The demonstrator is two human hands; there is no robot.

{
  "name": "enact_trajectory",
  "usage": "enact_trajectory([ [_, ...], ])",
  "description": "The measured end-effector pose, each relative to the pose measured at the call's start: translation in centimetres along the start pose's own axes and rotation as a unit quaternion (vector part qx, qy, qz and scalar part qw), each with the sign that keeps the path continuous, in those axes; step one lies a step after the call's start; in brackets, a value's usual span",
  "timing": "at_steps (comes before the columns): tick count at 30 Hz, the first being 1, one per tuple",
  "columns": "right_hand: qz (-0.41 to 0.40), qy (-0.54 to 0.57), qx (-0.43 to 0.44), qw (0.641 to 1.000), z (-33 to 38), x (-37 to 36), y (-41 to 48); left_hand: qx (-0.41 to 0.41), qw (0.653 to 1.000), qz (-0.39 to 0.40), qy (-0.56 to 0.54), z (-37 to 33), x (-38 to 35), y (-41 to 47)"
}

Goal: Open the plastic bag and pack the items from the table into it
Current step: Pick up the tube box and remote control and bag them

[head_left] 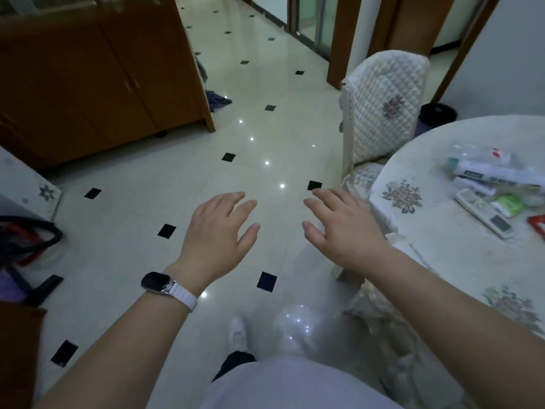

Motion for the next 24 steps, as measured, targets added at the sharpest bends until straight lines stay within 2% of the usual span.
enact_trajectory([
  [7, -0.006, -0.046, -0.067, 0.997, -2.8, -3.1, 11.2, -0.048, 0.997, 0.023, -0.052, 8.1, -5.5, 11.0],
  [11, 0.019, -0.071, -0.099, 0.992, -3.7, -5.7, 16.2, -0.083, 0.992, 0.031, -0.088, 12.3, -7.8, 17.4],
  [14, 0.051, -0.076, -0.157, 0.983, -5.5, -6.8, 19.2, -0.122, 0.985, 0.035, -0.118, 14.5, -9.9, 22.4],
  [18, 0.057, -0.094, -0.223, 0.969, -8.6, -6.4, 21.4, -0.173, 0.973, 0.044, -0.145, 13.9, -12.2, 28.2],
  [24, 0.057, -0.123, -0.302, 0.944, -15.5, -5.9, 20.6, -0.263, 0.946, 0.062, -0.179, 8.6, -16.2, 35.3],
])
Point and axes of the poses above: each hand's wrist, its own y-axis towards the middle knuckle, its own x-axis out of the back of the hand, z = x × y, the point moved 8 cm from there along y, towards the middle knuckle, and after that the axes turned 4 degrees about -y, right-handed, at the moved point
